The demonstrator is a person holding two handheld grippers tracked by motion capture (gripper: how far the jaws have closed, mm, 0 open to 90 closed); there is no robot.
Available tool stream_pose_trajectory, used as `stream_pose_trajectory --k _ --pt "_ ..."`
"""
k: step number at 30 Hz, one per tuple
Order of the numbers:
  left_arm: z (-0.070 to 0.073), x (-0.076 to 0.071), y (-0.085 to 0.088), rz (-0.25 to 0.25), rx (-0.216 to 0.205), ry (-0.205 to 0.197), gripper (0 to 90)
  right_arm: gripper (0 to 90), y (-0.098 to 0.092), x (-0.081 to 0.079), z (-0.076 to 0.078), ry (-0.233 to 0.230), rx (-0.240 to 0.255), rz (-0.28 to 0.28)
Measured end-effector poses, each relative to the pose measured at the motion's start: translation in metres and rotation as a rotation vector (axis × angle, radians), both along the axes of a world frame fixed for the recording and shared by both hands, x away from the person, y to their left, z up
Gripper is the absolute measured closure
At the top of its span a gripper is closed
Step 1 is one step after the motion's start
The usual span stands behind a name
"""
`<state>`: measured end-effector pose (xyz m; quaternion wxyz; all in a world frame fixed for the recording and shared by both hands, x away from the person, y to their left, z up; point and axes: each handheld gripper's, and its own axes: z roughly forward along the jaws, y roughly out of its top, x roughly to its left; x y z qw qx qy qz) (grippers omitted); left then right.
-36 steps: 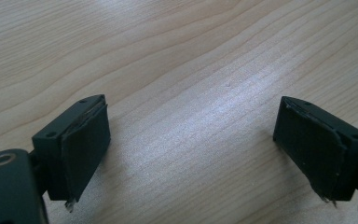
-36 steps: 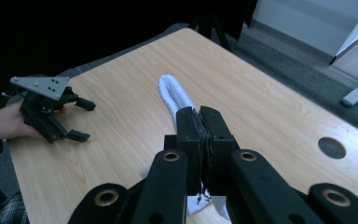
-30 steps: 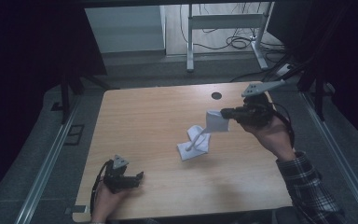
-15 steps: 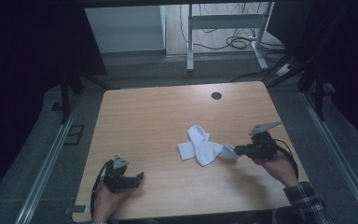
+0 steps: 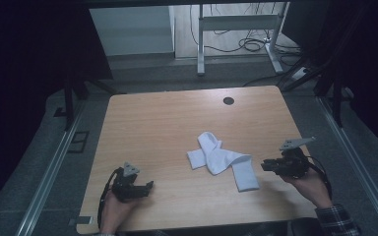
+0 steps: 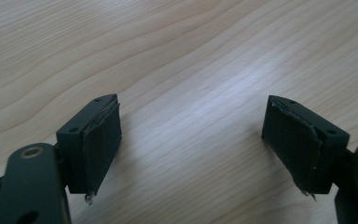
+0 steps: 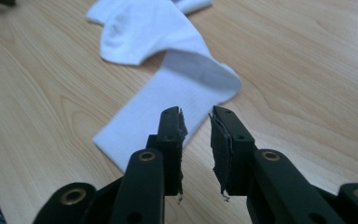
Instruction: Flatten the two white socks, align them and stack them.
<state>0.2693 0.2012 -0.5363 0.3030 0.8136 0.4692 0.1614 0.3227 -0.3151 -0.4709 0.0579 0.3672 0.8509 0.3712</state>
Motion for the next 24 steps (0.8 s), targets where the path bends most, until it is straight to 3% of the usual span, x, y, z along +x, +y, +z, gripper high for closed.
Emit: stream_pose_trajectory --k 2,4,7,8,9,11,12,14,19,24 --pt "0.004 0.000 -0.010 -0.036 0.007 -0.019 22.5 76.5 0.005 -0.001 0.000 0.002 0.021 0.012" --pt "0.009 0.000 -0.021 -0.072 -0.011 -0.038 26.9 79.4 0.012 -0.002 -0.002 0.003 0.027 0.031" --pt "0.017 0.003 -0.040 -0.132 -0.052 -0.061 34.1 83.4 0.027 -0.006 -0.010 0.014 0.030 0.066" --pt "0.022 0.005 -0.054 -0.162 -0.068 -0.081 35.5 83.5 0.029 -0.006 -0.012 0.015 0.028 0.071" --pt "0.022 0.005 -0.054 -0.162 -0.068 -0.081 38.4 83.6 0.032 -0.007 -0.015 0.018 0.026 0.080" --pt "0.028 0.013 -0.080 -0.226 -0.109 -0.095 40.4 83.8 0.037 -0.008 -0.020 0.020 0.022 0.092" --pt "0.028 0.013 -0.080 -0.226 -0.109 -0.095 42.1 83.8 0.037 -0.008 -0.020 0.020 0.022 0.092" --pt "0.031 0.018 -0.104 -0.283 -0.107 -0.102 43.6 83.8 0.041 -0.010 -0.026 0.025 0.018 0.104" --pt "0.032 0.029 -0.146 -0.382 -0.074 -0.102 48.5 83.4 0.045 -0.014 -0.033 0.022 0.001 0.116" --pt "0.031 0.037 -0.174 -0.435 -0.056 -0.109 52.4 83.4 0.043 -0.018 -0.036 0.031 0.003 0.121"
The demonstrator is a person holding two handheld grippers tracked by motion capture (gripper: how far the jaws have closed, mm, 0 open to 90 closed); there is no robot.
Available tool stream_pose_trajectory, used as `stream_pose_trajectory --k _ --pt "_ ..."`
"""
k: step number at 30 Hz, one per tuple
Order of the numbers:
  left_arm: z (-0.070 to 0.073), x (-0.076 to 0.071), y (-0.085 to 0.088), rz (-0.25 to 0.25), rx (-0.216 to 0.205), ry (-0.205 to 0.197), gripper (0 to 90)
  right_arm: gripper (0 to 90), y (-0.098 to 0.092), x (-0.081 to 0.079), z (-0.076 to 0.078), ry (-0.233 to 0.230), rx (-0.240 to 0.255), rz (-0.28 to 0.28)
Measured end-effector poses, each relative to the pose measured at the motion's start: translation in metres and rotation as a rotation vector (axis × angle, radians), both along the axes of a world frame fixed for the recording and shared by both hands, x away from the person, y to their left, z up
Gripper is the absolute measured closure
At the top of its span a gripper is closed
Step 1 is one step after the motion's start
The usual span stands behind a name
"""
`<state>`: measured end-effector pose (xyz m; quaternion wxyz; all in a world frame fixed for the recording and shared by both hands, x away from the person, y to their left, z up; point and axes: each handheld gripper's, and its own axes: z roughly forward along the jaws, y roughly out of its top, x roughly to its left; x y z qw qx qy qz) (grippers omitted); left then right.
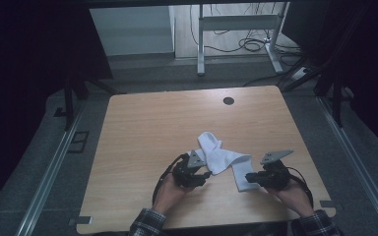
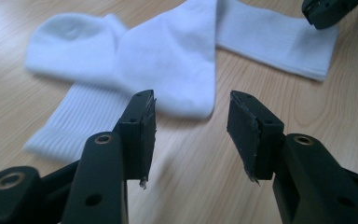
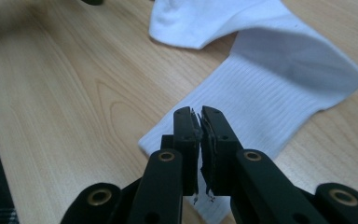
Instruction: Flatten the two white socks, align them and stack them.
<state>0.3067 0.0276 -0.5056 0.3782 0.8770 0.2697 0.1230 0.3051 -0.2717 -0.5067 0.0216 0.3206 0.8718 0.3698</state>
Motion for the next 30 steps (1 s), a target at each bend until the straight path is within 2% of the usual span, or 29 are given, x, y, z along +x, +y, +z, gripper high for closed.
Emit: stream_pose_trajectory --k 6,11,13,15,17,19,20,24,28,30 --pt "-0.016 0.012 -0.019 -0.018 0.040 0.008 51.2 82.2 -0.001 -0.003 -0.006 0.018 -0.012 0.012" --pt "-0.028 0.015 -0.022 -0.035 0.078 0.013 50.0 80.9 -0.003 -0.003 -0.012 0.040 -0.033 0.010" --pt "-0.029 0.015 -0.021 -0.025 0.056 0.024 51.9 81.0 -0.004 -0.002 -0.013 0.049 -0.032 0.003" --pt "-0.029 0.014 -0.022 -0.026 0.056 0.025 58.6 80.9 -0.006 0.001 -0.014 0.049 -0.041 -0.009" --pt "-0.029 0.014 -0.024 -0.025 0.052 0.032 61.2 80.9 -0.007 0.002 -0.014 0.050 -0.040 -0.009" --pt "-0.027 0.012 -0.028 -0.016 0.082 -0.011 62.7 80.9 -0.009 0.003 -0.014 0.053 -0.038 -0.009" --pt "-0.023 0.011 -0.031 -0.033 0.038 -0.005 55.9 80.9 -0.010 0.004 -0.014 0.053 -0.039 -0.012" --pt "-0.019 0.012 -0.040 -0.044 0.006 0.012 54.0 80.9 -0.012 0.004 -0.015 0.057 -0.033 -0.009" --pt "-0.026 0.017 -0.051 -0.060 0.082 0.020 57.7 80.8 -0.012 0.004 -0.014 0.054 -0.037 -0.004" --pt "-0.028 0.020 -0.051 -0.051 0.049 0.040 71.0 80.5 -0.014 0.004 -0.015 0.056 -0.035 0.000"
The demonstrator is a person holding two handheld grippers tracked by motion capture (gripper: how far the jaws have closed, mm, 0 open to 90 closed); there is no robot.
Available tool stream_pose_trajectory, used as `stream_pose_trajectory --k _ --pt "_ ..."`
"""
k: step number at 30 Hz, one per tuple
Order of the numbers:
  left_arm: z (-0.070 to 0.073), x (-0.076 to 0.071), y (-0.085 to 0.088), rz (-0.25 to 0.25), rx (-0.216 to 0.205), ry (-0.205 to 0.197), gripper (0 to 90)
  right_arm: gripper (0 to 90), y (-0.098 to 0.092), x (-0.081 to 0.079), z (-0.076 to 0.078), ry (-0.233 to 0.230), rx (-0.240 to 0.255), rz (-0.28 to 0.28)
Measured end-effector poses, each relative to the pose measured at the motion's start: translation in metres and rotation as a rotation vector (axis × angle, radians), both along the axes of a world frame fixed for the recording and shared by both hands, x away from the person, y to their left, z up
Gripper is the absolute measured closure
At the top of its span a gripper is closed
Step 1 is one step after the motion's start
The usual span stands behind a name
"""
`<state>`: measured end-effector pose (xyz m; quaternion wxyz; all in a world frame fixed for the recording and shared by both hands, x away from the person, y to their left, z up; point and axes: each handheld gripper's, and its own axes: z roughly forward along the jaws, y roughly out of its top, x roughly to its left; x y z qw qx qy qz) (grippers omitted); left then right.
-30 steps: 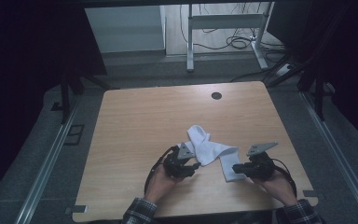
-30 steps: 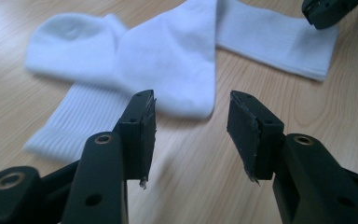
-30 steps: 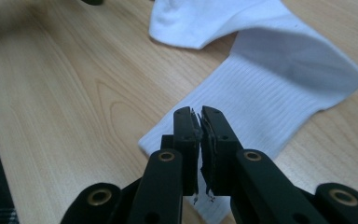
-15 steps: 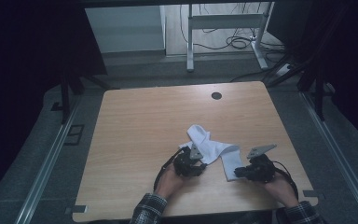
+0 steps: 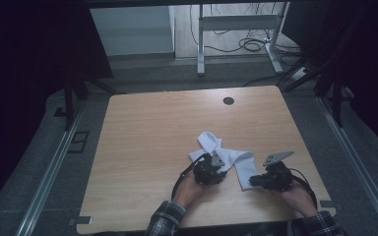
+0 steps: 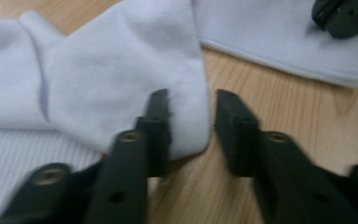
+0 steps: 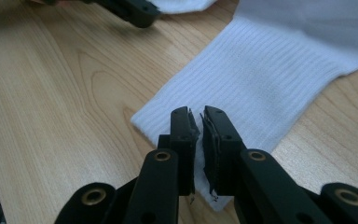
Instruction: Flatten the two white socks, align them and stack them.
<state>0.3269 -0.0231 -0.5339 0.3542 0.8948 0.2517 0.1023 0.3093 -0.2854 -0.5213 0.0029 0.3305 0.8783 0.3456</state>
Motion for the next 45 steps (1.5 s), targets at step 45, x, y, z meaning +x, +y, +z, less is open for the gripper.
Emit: stream_pose_trajectory --k 45 --pt "0.042 0.002 0.090 0.296 -0.134 0.083 64.2 75.4 -0.027 0.009 0.017 -0.064 -0.051 -0.068"
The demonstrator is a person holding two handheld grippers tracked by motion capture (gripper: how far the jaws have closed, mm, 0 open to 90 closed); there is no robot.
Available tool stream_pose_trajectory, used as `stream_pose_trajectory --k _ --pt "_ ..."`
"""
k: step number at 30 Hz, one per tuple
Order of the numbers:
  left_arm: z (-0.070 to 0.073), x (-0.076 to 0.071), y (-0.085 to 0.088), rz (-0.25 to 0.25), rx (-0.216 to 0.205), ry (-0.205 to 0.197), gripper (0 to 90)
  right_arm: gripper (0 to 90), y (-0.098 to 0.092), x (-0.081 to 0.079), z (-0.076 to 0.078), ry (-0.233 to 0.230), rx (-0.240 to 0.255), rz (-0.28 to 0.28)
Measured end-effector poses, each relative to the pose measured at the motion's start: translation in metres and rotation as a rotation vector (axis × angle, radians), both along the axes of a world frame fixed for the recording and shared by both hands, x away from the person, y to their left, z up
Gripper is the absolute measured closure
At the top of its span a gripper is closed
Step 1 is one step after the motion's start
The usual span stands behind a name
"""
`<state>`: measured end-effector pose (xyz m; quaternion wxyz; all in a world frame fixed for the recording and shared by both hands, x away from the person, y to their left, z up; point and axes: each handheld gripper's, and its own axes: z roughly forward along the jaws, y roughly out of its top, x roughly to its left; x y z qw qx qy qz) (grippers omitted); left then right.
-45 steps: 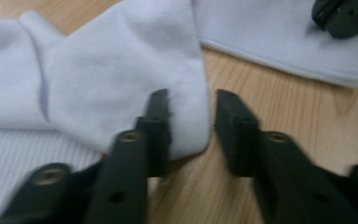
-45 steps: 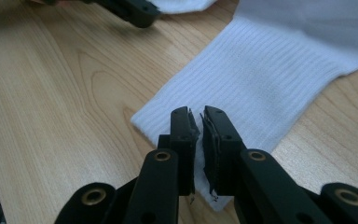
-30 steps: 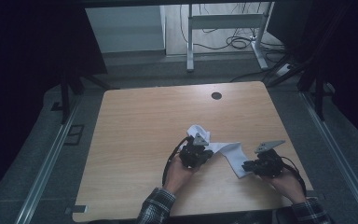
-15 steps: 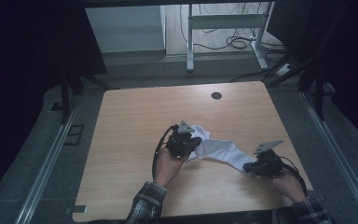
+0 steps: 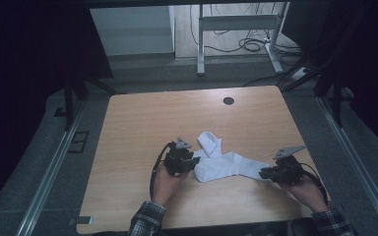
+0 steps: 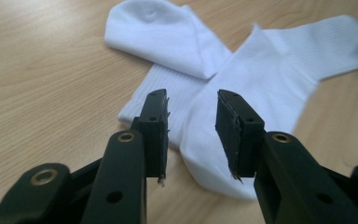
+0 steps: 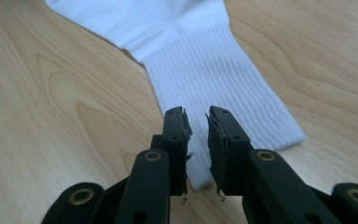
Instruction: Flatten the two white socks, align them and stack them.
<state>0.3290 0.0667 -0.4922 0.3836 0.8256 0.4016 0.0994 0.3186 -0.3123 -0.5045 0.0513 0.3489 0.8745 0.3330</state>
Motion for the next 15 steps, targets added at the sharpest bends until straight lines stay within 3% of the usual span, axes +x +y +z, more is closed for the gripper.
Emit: stream_pose_trajectory --k 2,6,10,15 --pt "0.002 -0.009 0.003 -0.033 -0.021 -0.011 63.3 75.4 -0.002 -0.002 0.002 -0.005 0.003 0.008" --pt "-0.003 -0.028 0.002 -0.151 -0.074 -0.019 61.2 74.8 -0.002 -0.009 0.001 -0.007 -0.001 0.026" --pt "-0.018 -0.036 -0.006 -0.220 -0.025 -0.040 51.5 70.9 -0.005 -0.011 -0.006 -0.020 -0.039 0.030" --pt "-0.035 -0.035 -0.013 -0.258 0.060 -0.040 48.9 67.9 -0.006 -0.011 -0.012 -0.031 -0.075 0.040"
